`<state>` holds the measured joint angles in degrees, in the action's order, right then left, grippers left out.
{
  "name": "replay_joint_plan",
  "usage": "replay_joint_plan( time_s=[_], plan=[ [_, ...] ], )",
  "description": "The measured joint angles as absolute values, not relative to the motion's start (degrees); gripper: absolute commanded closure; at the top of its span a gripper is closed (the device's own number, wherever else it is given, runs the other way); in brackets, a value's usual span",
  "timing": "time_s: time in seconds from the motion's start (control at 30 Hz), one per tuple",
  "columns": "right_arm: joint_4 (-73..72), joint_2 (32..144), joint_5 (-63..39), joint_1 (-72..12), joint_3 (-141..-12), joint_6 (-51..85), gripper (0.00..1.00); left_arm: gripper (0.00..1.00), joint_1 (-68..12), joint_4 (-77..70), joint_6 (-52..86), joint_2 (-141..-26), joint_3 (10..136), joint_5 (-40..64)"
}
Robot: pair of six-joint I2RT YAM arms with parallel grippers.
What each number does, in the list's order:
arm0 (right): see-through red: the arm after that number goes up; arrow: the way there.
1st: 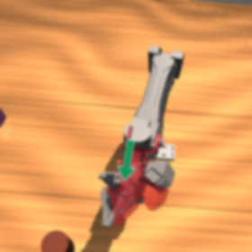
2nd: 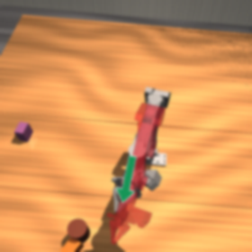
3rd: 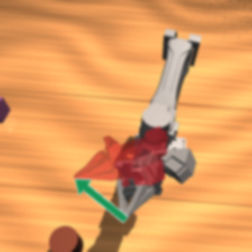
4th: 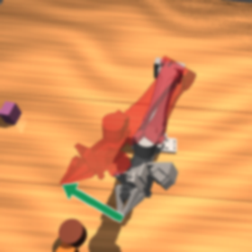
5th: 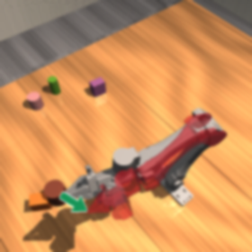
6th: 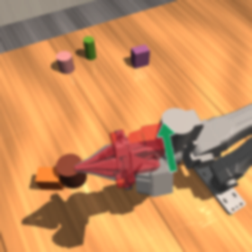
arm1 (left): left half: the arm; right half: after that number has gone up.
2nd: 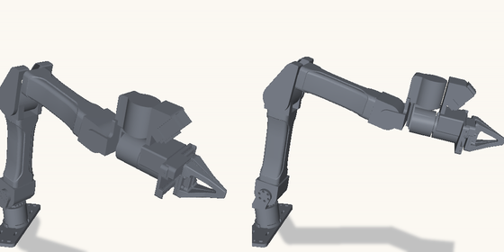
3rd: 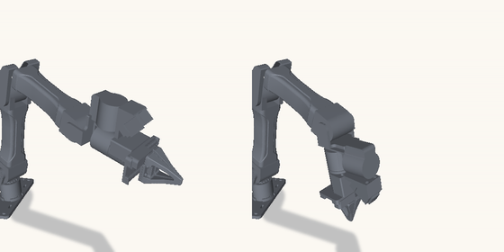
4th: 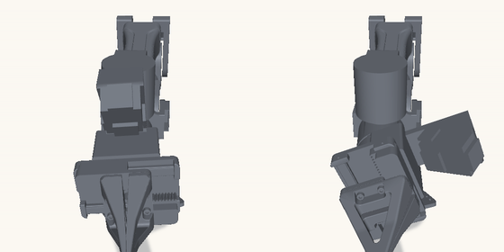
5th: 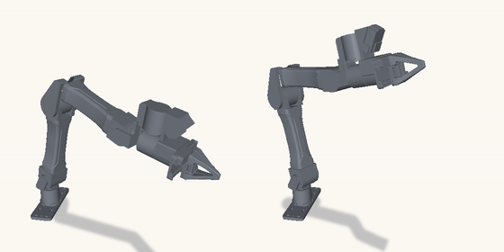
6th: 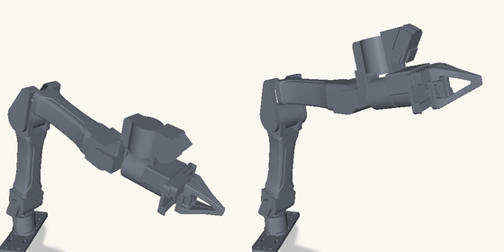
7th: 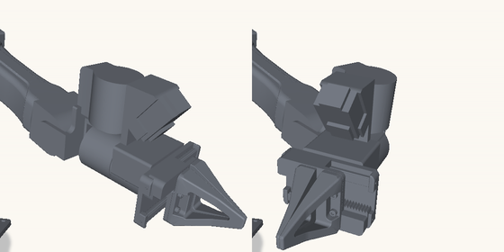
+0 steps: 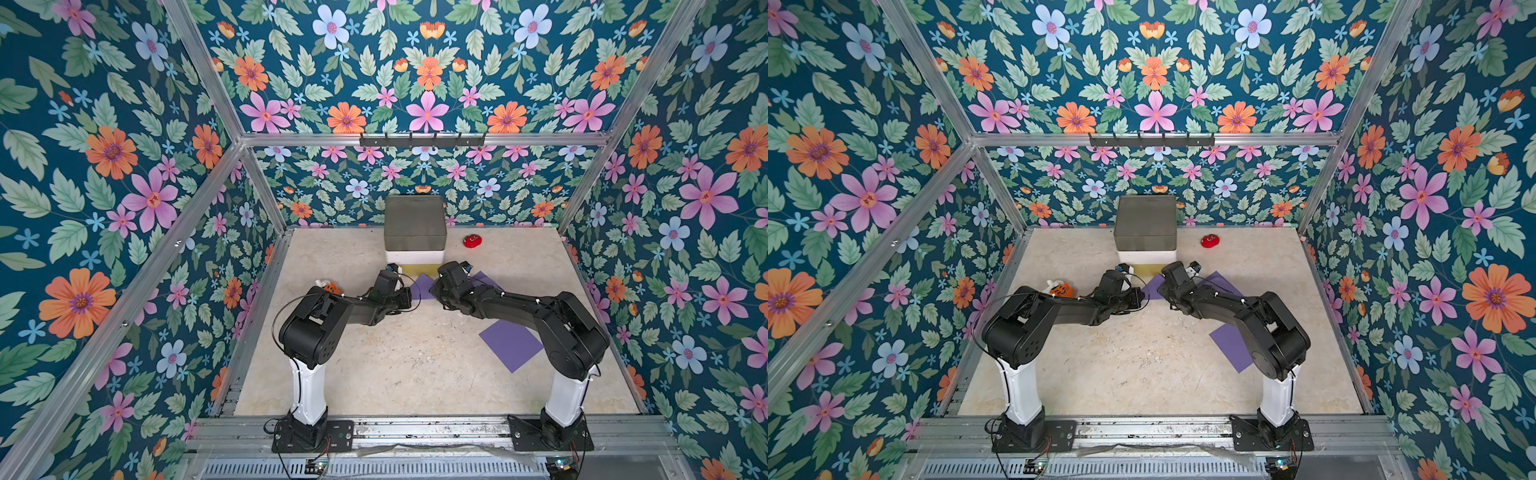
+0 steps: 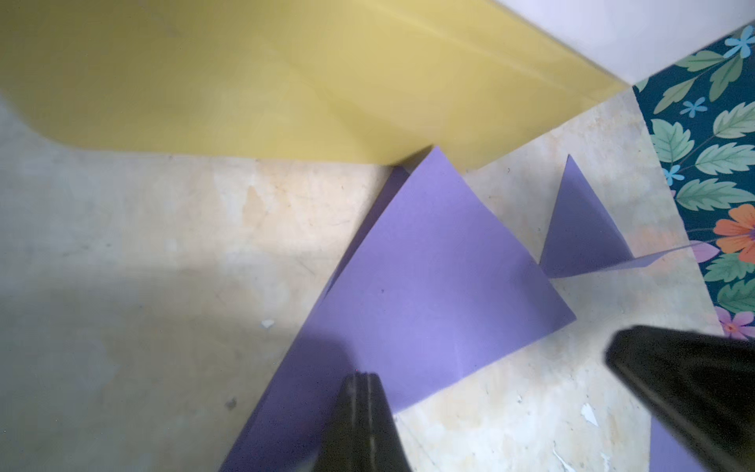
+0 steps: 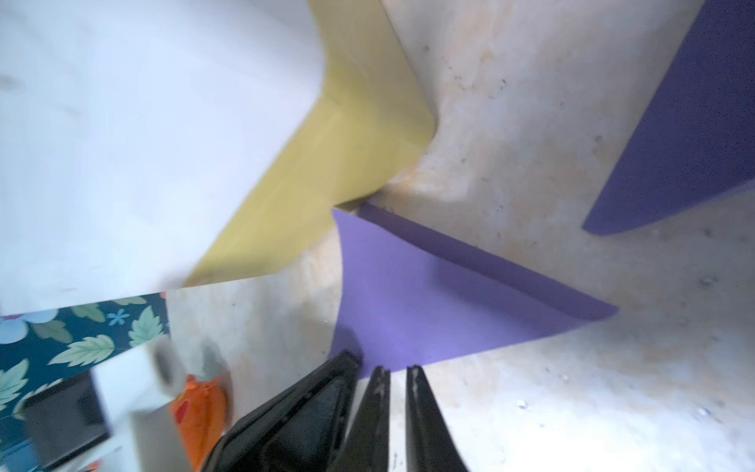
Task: Fold the square paper diagonally
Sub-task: Place the paper at the center of the board, then move the paper to the center of the board.
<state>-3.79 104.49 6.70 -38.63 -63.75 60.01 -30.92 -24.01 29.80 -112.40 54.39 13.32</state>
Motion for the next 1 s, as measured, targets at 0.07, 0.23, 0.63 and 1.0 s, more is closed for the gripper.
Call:
replay_joint_plan(
  time_s=[0.07,0.23,0.63,1.0],
  plan=[
    [-3.09,101.34,6.94,-38.63,-62.13,59.20,0.84,1.00,-30.92,-23.38,29.43,-112.75,55.24,13.30],
    [-0.16,90.08,7.66,-38.63,-54.83,57.32,0.84,1.00,-31.03,-22.31,29.04,-113.38,56.66,12.29],
    [17.58,67.77,13.65,-38.57,-37.45,56.69,0.76,1.00,-31.05,-21.67,34.37,-107.94,55.05,14.44],
    [22.85,55.75,13.96,-30.57,-24.14,58.00,0.74,0.98,-32.12,-26.35,40.53,-98.21,51.42,19.27]
  ],
)
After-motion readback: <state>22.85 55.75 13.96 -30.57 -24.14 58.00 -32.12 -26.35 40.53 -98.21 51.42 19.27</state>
